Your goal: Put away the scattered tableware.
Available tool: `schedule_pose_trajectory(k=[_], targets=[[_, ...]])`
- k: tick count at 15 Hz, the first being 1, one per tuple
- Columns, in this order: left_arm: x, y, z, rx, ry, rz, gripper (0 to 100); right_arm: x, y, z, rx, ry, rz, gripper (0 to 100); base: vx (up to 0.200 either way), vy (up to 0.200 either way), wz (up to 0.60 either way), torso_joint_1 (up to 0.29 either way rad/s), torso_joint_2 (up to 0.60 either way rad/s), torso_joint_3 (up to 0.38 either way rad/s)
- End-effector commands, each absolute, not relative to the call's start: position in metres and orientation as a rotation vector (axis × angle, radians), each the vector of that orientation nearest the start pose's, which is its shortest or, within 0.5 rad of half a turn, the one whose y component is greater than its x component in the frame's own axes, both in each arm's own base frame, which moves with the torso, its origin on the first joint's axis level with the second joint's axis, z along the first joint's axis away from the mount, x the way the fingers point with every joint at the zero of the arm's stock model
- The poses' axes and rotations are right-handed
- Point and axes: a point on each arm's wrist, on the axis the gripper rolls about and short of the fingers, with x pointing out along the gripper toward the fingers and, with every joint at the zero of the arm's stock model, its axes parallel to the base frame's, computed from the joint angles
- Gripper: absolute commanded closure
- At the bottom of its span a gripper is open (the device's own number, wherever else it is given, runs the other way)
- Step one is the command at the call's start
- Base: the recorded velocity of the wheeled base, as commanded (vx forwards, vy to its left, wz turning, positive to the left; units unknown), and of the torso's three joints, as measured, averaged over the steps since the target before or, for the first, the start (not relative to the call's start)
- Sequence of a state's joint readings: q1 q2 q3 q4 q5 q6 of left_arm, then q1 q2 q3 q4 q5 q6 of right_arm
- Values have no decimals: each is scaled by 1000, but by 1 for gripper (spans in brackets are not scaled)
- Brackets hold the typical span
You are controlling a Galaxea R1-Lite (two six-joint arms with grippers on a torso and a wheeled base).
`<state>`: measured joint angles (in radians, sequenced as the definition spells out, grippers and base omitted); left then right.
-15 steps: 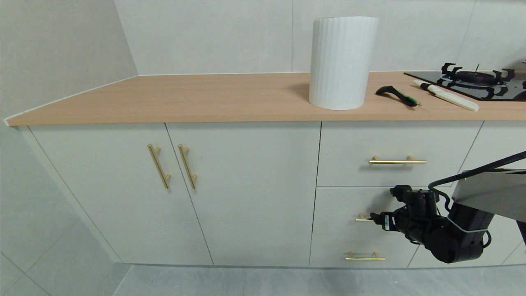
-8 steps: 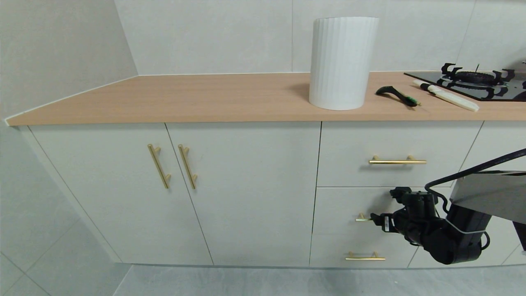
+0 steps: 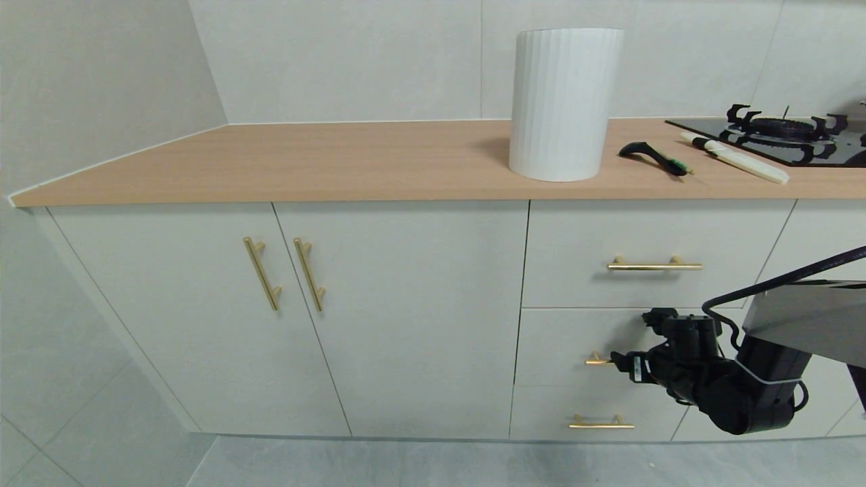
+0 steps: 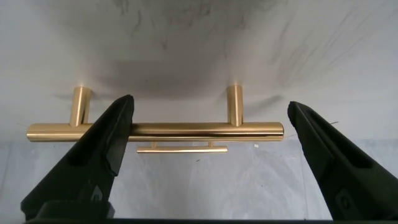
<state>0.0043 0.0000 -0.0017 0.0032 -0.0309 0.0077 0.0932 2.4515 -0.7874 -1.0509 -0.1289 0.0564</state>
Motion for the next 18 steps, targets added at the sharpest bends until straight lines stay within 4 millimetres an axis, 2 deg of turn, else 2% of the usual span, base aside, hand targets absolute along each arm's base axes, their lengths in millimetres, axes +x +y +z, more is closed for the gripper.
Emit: schedule_pose_trajectory(k=[1,6,8,10,14,17,18], targets=[[-23,-1,76,8,1,-26,0,371,32,-50,-16,619,-51,0,0,0,0,0,0,0],[-23,-1,76,8,1,-26,0,365,32,-50,-19,638,-48,0,0,0,0,0,0,0],[-23,-1,76,8,1,-26,0,352,31,-37,-20,644,-39,0,0,0,0,0,0,0],[-23,-1,76,8,1,-26,0,328,31,-4,-21,676,12,0,0,0,0,0,0,0],[-23,-1,76,8,1,-26,0,293,31,80,-10,649,74,0,0,0,0,0,0,0],[-23,-1,76,8,1,-26,0,283,33,110,-9,574,82,0,0,0,0,0,0,0],[-23,-1,76,8,1,-26,0,284,34,113,-7,556,84,0,0,0,0,0,0,0]])
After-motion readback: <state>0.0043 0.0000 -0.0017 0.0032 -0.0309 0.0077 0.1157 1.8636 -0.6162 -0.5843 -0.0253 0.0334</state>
